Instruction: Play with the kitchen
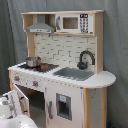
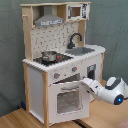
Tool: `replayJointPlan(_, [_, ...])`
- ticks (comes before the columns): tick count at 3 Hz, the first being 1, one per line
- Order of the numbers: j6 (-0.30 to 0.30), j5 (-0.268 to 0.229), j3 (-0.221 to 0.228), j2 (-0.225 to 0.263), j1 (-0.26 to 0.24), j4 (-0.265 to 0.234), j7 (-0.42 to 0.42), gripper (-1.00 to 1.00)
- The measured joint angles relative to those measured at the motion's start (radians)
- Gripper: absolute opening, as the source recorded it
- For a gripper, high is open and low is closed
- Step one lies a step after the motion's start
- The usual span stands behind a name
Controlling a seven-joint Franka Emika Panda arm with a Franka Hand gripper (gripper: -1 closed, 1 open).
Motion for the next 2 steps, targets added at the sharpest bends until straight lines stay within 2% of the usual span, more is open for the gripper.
replayJointPlan(2, [0.054, -0.011, 0.001, -0.035, -0.16, 0.08, -0.071, 1.0])
